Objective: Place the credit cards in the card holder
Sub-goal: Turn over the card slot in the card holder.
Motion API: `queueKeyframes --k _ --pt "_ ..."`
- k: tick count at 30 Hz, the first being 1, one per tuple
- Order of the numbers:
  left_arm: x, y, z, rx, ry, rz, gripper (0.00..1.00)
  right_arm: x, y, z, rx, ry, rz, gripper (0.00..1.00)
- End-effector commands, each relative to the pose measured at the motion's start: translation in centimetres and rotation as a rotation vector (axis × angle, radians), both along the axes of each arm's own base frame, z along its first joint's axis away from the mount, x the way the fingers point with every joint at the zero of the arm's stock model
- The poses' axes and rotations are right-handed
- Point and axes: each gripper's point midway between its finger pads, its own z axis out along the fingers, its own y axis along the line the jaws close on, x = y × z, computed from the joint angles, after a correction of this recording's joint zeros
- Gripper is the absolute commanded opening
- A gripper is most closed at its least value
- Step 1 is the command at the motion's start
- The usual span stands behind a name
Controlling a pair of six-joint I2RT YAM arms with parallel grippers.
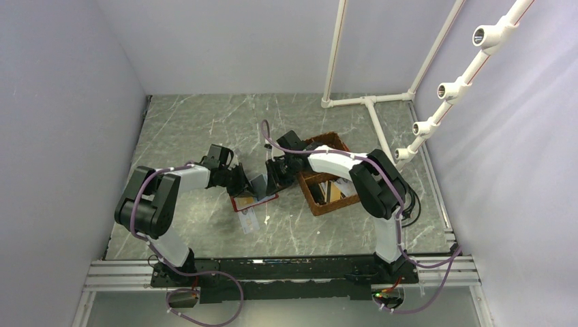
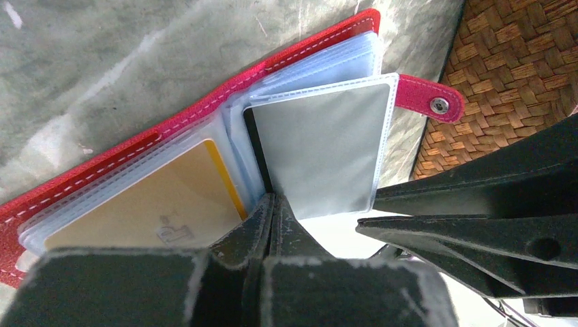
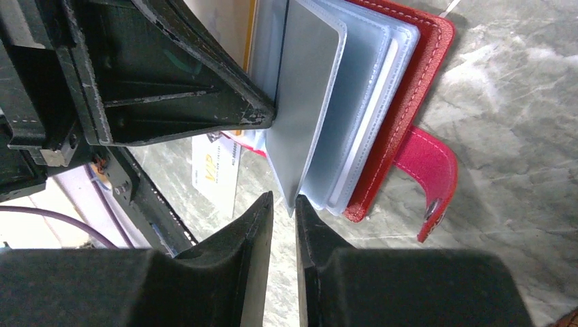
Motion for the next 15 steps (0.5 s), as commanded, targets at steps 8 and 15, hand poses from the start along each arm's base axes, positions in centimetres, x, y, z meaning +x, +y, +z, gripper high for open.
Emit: queueKeyframes --k 8,15 --pt "-0.8 1.0 1.9 0.052 -0.013 0.041 0.23 0.2 2.7 2.5 0.110 -0.034 0.044 0.27" --pt "-0.9 3.5 6.2 0.044 -0.071 0.138 0.37 0.3 3.9 2.6 0.105 -0.052 0.067 0.32"
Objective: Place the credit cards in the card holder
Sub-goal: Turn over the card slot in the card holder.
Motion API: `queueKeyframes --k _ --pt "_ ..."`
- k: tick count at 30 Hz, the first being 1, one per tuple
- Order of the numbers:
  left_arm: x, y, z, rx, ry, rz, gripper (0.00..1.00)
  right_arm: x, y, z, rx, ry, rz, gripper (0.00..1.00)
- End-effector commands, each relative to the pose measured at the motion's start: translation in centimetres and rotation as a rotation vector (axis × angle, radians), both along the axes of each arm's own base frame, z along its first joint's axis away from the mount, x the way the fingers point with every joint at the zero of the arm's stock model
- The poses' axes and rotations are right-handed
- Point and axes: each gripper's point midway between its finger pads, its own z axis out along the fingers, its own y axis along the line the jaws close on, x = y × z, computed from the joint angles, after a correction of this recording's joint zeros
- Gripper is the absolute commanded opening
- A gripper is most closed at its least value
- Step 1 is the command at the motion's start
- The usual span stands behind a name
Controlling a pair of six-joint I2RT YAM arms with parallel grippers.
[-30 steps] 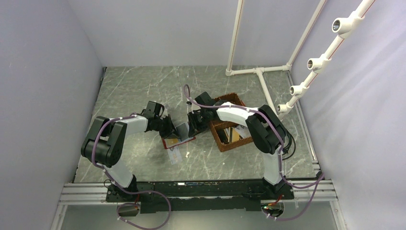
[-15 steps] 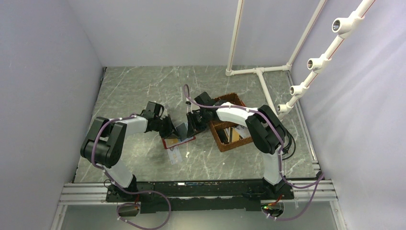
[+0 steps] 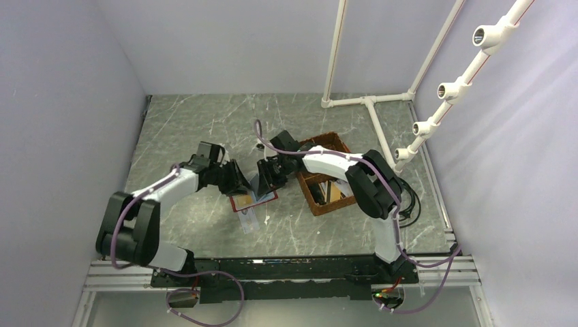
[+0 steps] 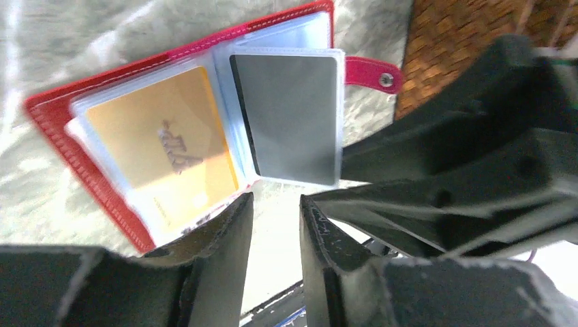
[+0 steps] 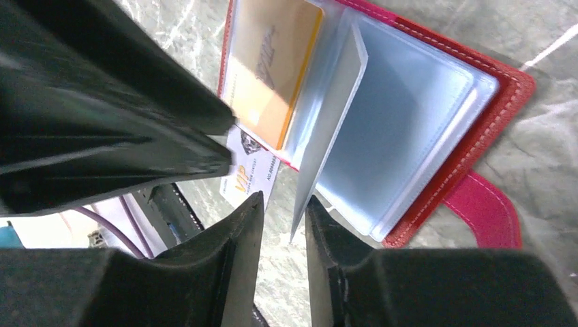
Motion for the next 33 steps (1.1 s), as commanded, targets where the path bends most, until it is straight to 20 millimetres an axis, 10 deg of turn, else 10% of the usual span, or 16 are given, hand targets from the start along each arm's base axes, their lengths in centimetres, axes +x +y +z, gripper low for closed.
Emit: queueKeyframes --k 1,16,25,29,33 --pt "-0.2 2.5 3.2 0.012 -0.042 0.092 0.38 0.8 1.9 1.7 0.053 -0.054 0.026 0.33" --pt "-1.3 6.7 5.9 0.050 -0.065 0.199 0.45 -0.4 6.9 3.9 0.168 -0.035 0.125 0.50" --pt "-1.2 5.4 4.6 -0.018 -0.021 0.142 0.47 0.5 1.3 3.7 0.048 -0.102 0.048 0.57" --pt "-1.4 5.1 2.6 -0.032 0.030 0.132 0.71 0.3 -0.5 2.8 0.021 -0.087 0.030 0.60" --pt "-1.5 5.3 1.3 -0.010 0.051 0.143 0.73 1.1 -1.6 5.3 0.004 -0.184 0.004 0.64"
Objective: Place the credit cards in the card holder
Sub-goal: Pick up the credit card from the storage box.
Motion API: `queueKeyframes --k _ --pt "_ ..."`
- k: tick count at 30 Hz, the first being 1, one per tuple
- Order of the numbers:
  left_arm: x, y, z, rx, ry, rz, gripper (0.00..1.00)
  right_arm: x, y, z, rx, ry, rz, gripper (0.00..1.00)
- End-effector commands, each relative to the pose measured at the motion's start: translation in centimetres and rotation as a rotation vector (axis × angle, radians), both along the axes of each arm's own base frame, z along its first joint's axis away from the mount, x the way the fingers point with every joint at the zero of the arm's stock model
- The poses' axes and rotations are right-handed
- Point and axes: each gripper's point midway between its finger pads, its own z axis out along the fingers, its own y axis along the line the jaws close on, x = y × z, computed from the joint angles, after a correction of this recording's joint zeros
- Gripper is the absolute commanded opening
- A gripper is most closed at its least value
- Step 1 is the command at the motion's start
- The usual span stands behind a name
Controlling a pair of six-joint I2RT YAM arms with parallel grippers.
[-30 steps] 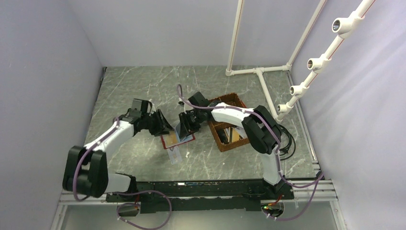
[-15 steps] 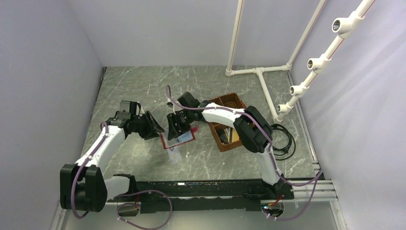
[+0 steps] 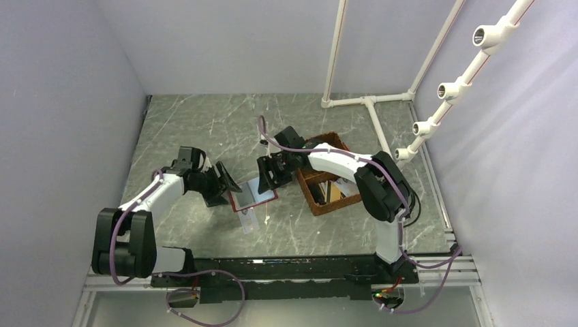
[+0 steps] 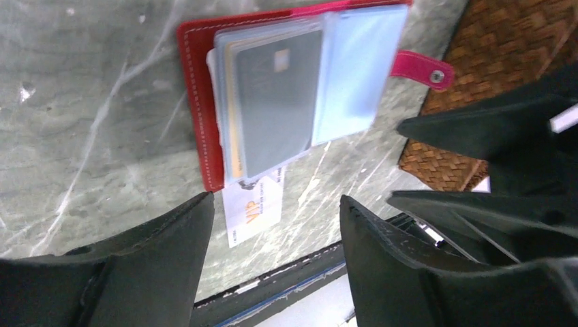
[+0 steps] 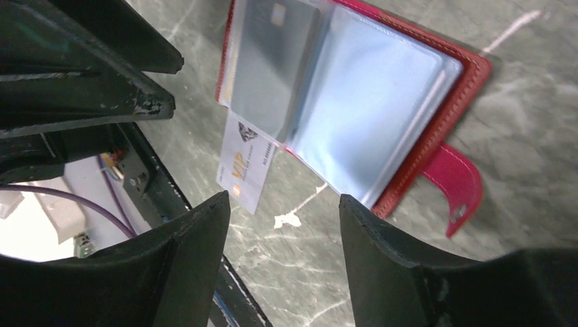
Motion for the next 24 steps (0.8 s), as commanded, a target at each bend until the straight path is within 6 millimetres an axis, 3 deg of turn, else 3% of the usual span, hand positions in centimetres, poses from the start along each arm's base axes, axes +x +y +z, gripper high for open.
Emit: queueKeyframes --k 1,4,7,11,14,18,21,24 --pt "0.2 0.2 -0.8 0.009 -0.015 -0.001 0.74 1.0 -1.7 4.4 -0.020 -0.169 -0.027 0.64" --pt "0.1 0.9 -1.3 0.058 0.001 0.012 0.74 2.1 -5.8 6.5 -0.081 -0.234 -0.137 0.66" --pt "0.1 1.0 -0.1 0.082 -0.051 -0.004 0.75 2.7 -11.7 7.9 -0.127 -0.273 -0.281 0.73" --pt "0.5 0.2 2.2 0.076 -0.131 -0.027 0.75 2.1 -17.6 7.6 -0.195 -0.246 -0.429 0.78" --pt "0.9 -3.6 5.2 -0.065 -0.243 -0.096 0.75 1.1 -20.8 6.2 -0.202 -0.162 -0.554 0.80" --pt "0.5 -11.3 7.8 -0.195 -0.318 -0.236 0.74 -0.1 -22.8 3.8 -0.233 -0.113 -0.612 0.80" --pt "0.5 -16.7 7.9 -0.267 -0.312 -0.306 0.75 -0.3 -23.7 1.5 -0.294 -0.098 -0.629 0.80" --pt "0.9 -20.5 6.4 -0.276 -0.264 -0.363 0.74 0.6 -23.6 -0.1 -0.308 -0.097 -0.637 0.79"
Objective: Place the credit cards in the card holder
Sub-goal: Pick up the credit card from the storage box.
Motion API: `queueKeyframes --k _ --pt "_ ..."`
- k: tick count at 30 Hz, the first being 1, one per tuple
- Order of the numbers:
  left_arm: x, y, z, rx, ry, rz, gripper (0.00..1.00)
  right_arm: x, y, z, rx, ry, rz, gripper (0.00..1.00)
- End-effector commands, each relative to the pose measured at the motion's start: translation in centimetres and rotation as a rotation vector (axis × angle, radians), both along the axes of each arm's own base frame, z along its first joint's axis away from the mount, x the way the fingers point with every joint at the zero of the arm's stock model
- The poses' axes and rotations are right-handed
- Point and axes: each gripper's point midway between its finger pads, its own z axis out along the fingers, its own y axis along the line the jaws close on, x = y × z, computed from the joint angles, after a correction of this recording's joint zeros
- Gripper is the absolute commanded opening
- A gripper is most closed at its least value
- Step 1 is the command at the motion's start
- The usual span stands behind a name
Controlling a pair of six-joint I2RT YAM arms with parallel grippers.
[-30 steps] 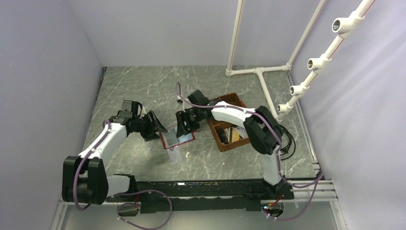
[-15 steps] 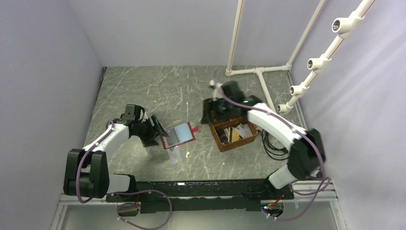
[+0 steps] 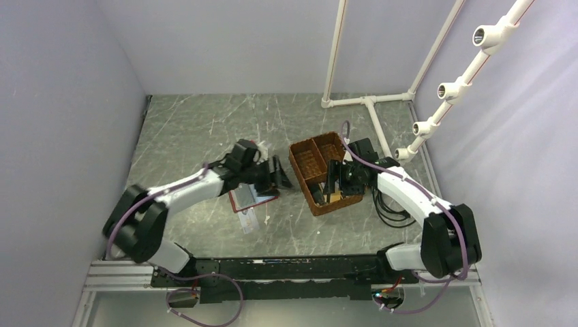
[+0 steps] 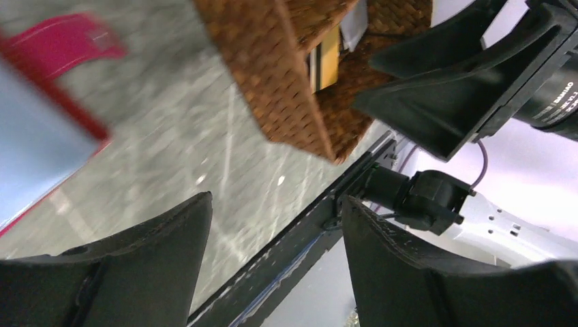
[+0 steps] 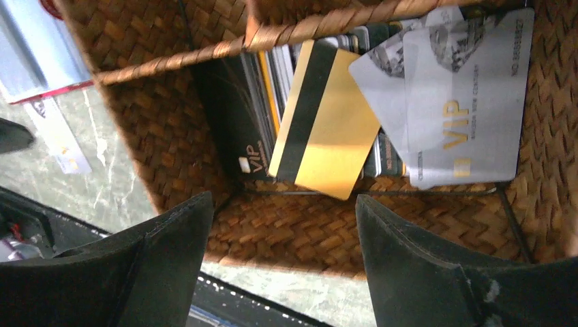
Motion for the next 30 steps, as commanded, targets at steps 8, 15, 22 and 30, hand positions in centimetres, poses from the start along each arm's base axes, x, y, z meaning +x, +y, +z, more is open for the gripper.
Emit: queueKeyframes --k 8,15,22,30 --pt "3.2 -10.2 -3.7 -0.064 0.093 -0.079 0.66 4.3 0.1 -4.5 -0.083 -0.024 -0.023 0.80" --pt "3.3 -10.6 -5.4 -0.020 0.118 -0.083 0.58 3.6 4.2 -3.3 0.154 -0.029 0.049 0.69" --pt "2.7 -11.0 -6.1 -0.014 0.129 -0.098 0.55 3.7 5.6 -2.6 0.257 -0.050 0.031 0.38" --pt "2.4 -11.2 -5.8 0.004 0.104 -0.110 0.55 3.7 3.9 -1.3 0.176 -0.100 -0.002 0.13"
